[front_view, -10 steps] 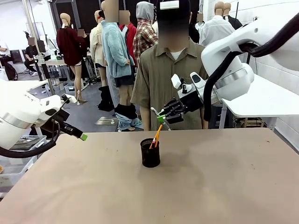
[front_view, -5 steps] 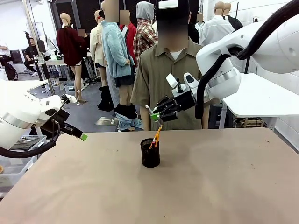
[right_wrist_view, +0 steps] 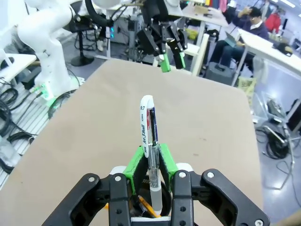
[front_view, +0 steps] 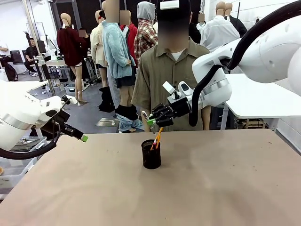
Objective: Place the pens into the pen holder.
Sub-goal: Pick up a writing instrument from the table and place it into the Pen holder.
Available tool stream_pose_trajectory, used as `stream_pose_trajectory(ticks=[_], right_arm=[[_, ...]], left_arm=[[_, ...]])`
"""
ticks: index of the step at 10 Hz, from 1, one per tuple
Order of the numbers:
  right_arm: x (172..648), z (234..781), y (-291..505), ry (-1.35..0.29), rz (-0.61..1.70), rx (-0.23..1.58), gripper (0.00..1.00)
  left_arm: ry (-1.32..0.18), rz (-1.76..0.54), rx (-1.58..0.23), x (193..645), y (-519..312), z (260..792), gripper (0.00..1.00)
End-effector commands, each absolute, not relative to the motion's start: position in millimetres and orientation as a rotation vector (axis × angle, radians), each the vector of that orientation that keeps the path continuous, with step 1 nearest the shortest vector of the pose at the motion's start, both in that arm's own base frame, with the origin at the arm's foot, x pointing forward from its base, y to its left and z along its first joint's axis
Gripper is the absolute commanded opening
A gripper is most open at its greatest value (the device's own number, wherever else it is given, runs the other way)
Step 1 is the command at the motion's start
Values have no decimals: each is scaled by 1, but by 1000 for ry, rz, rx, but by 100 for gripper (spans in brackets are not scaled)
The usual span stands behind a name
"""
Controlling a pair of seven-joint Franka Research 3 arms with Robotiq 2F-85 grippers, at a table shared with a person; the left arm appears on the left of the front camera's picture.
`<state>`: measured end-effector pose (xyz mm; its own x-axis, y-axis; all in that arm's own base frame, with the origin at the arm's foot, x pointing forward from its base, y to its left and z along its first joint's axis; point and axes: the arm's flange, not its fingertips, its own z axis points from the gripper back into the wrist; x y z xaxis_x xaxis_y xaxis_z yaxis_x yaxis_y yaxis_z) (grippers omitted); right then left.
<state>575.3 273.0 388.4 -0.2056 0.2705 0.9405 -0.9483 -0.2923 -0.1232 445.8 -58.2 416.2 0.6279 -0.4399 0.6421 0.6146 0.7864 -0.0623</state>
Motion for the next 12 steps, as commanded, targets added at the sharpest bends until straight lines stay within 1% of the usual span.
stream_pose_trajectory(ticks=[1, 2, 3, 7, 10, 12], right_arm=[[592, 382, 282, -932, 1596, 1190, 0], [593, 379, 285, -911, 1590, 1237, 0], [593, 375, 288, -900, 1588, 1229, 0], [599, 355, 299, -798, 1571, 1312, 0], [600, 342, 304, -674, 1543, 1356, 0], [600, 339, 305, -665, 1545, 1316, 0]], left_arm=[[-663, -616, -279, 447, -59, 417, 49], [-663, -616, -279, 447, -59, 417, 49], [-663, -616, -279, 447, -59, 417, 49], [-663, -616, -279, 447, -59, 417, 49], [-663, -616, -279, 447, -59, 417, 49], [-663, -616, -279, 447, -59, 417, 49]])
